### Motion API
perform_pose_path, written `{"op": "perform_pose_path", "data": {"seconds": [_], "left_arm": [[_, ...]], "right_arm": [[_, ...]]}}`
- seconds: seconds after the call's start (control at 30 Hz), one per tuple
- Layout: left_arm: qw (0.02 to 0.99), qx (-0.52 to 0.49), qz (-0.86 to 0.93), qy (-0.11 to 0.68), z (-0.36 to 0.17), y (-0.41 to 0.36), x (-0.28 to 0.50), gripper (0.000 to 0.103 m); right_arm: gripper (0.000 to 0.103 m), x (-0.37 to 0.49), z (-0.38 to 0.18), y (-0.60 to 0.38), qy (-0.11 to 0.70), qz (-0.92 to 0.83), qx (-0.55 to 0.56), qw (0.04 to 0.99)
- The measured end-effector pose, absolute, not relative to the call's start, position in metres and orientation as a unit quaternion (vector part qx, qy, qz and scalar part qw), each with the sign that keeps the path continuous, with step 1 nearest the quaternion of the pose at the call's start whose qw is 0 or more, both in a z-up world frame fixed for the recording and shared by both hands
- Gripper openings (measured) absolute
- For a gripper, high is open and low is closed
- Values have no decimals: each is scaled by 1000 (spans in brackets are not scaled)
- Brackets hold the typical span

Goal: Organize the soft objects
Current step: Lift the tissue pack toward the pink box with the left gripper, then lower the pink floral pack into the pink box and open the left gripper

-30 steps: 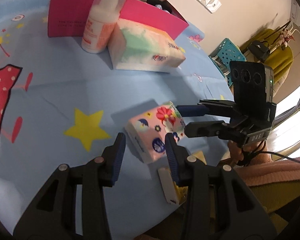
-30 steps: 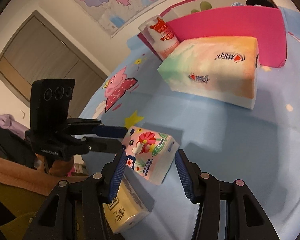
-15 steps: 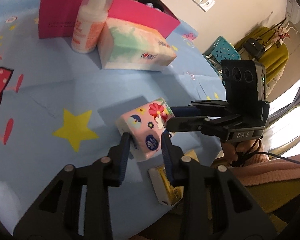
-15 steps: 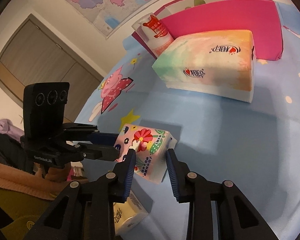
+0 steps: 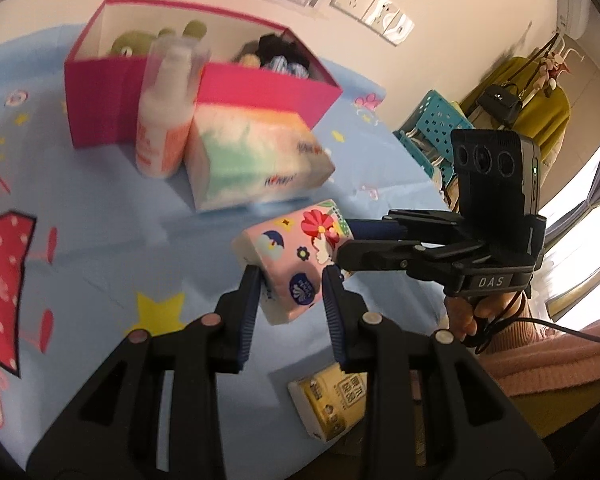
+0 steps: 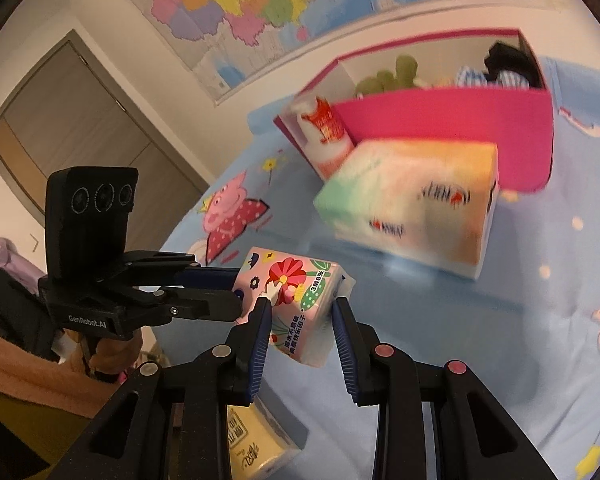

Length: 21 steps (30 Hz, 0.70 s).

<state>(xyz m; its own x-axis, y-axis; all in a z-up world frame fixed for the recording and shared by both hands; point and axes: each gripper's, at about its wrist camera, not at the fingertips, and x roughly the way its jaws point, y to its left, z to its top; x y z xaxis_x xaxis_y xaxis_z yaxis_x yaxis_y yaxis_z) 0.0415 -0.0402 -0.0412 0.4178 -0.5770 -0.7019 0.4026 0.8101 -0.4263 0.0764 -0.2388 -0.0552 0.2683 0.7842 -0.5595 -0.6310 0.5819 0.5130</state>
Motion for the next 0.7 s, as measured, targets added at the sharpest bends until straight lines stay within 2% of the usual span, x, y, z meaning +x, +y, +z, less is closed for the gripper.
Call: {"op": "perform_pose_path", "data": {"seconds": [0.7], "left_arm": [[881, -50, -279, 379, 33, -48, 88, 34]], "right_arm": [[33, 116, 34, -242, 298, 437, 64, 846]]}}
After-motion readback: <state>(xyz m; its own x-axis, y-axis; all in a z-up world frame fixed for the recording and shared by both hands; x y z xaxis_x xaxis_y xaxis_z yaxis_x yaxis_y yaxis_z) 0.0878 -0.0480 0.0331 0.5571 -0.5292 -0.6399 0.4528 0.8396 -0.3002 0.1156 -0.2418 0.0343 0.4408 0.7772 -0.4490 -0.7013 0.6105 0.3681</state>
